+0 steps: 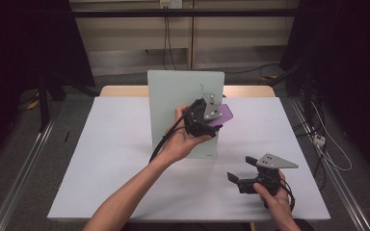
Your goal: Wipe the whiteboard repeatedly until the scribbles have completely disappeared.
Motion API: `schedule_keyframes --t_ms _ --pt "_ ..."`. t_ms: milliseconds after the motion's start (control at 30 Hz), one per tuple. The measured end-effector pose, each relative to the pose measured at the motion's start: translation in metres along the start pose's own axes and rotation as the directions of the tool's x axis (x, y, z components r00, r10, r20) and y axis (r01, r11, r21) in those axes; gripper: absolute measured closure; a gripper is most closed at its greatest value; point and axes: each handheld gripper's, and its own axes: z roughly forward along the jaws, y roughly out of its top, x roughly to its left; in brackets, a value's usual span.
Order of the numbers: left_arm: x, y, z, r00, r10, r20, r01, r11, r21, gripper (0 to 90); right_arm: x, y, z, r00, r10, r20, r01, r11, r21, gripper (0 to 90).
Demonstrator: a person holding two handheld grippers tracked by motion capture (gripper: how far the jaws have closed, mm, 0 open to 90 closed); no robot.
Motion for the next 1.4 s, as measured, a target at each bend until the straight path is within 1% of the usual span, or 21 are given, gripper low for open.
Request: schedule_keyframes --t_ms 67,167,233,300,367,433,600,667,700,767,833,867,900,933,967,1000,1067,1100,1233,1333,1400 --pt "0.012 0.005 -0.010 0.9993 -0.011 -0.034 0.011 0.9999 -0.011 40.9 0.000 0.000 0.000 1.0000 0.000 0.002 0.000 1.000 0.002 5.8" --pt "0.032 0.011 -0.029 0.9945 -0.031 -0.100 0.028 0.9992 -0.028 40.9 -0.001 0.000 -0.001 1.0000 0.006 0.003 -0.006 1.000 0.003 5.8" --pt "0.044 0.014 -0.041 0.9859 -0.052 -0.159 0.046 0.9979 -0.047 40.9 0.000 0.000 -0.001 1.0000 0.007 0.004 -0.007 1.000 0.004 5.8" --pt "0.054 0.016 -0.051 0.9781 -0.072 -0.195 0.061 0.9962 -0.063 40.9 0.000 0.000 -0.001 1.0000 0.001 0.004 -0.001 1.000 0.002 5.8" --pt "0.059 0.017 -0.056 0.9689 -0.078 -0.235 0.063 0.9954 -0.072 40.9 0.000 0.000 0.000 1.0000 0.000 0.004 0.000 1.000 0.004 5.8" --pt "0.057 0.018 -0.054 0.9682 -0.058 -0.243 0.044 0.9970 -0.063 40.8 0.000 0.000 0.000 1.0000 0.001 0.003 -0.001 1.000 0.003 5.8" --pt "0.043 0.022 -0.041 0.9764 -0.003 -0.216 -0.001 0.9998 -0.018 40.8 0.000 0.000 0.000 1.0000 0.000 0.005 -0.001 1.000 0.004 5.8" --pt "0.036 0.022 -0.034 0.9781 0.023 -0.207 -0.025 0.9997 -0.006 40.8 0.000 0.000 0.000 1.0000 0.000 0.002 0.000 1.000 0.002 5.8" --pt "0.032 0.022 -0.030 0.9811 0.038 -0.190 -0.038 0.9993 0.003 40.8 0.000 0.000 0.000 1.0000 0.002 0.002 -0.002 1.000 0.002 5.8" --pt "0.023 0.020 -0.023 0.9820 0.070 -0.175 -0.067 0.9975 0.022 40.8 0.000 0.000 -0.001 1.0000 0.005 0.003 -0.005 1.000 0.003 5.8" --pt "0.015 0.014 -0.017 0.9877 0.081 -0.133 -0.077 0.9964 0.036 40.8 0.000 0.000 -0.001 1.0000 0.005 0.003 -0.005 1.000 0.004 5.8" --pt "0.010 0.010 -0.012 0.9927 0.069 -0.099 -0.066 0.9973 0.033 40.9 0.000 0.000 -0.001 1.0000 0.005 0.001 -0.005 1.000 0.003 5.8" --pt "0.005 0.005 -0.008 0.9951 0.070 -0.070 -0.068 0.9968 0.042 40.9 0.000 -0.001 -0.001 1.0000 0.004 0.002 -0.004 1.000 0.003 5.8" --pt "-0.001 0.001 -0.004 0.9952 0.075 -0.063 -0.072 0.9962 0.049 40.9 0.000 -0.001 -0.001 1.0000 0.006 0.002 -0.006 1.000 0.002 5.8" --pt "-0.006 -0.002 -0.002 0.9922 0.090 -0.086 -0.086 0.9953 0.044 40.9 0.000 -0.001 -0.001 1.0000 0.006 0.003 -0.006 1.000 0.002 5.8" --pt "-0.008 -0.002 -0.001 0.9917 0.102 -0.078 -0.098 0.9936 0.056 40.9 0.000 0.000 -0.001 1.0000 0.006 0.003 -0.006 1.000 0.002 5.8" --pt "-0.001 -0.003 -0.004 0.9979 0.041 -0.050 -0.039 0.9988 0.030 40.9 0.000 0.000 -0.001 1.0000 0.005 0.004 -0.005 1.000 0.003 5.8" --pt "0.005 -0.002 -0.007 0.9986 0.023 -0.048 -0.022 0.9996 0.018 41.0 0.000 0.000 -0.001 1.0000 0.005 0.004 -0.005 1.000 0.003 5.8" --pt "0.023 0.004 -0.025 0.9937 -0.006 -0.112 0.005 0.9999 -0.010 40.9 0.000 -0.001 -0.001 1.0000 0.009 0.003 -0.009 1.000 0.004 5.8" --pt "0.041 0.005 -0.040 0.9872 -0.087 -0.133 0.080 0.9949 -0.061 40.9 -0.001 -0.001 -0.001 1.0000 0.008 0.003 -0.008 1.000 0.004 5.8" --pt "0.048 0.003 -0.046 0.9813 -0.116 -0.154 0.103 0.9906 -0.090 40.9 0.000 0.000 -0.001 1.0000 0.009 0.003 -0.009 1.000 0.004 5.8"
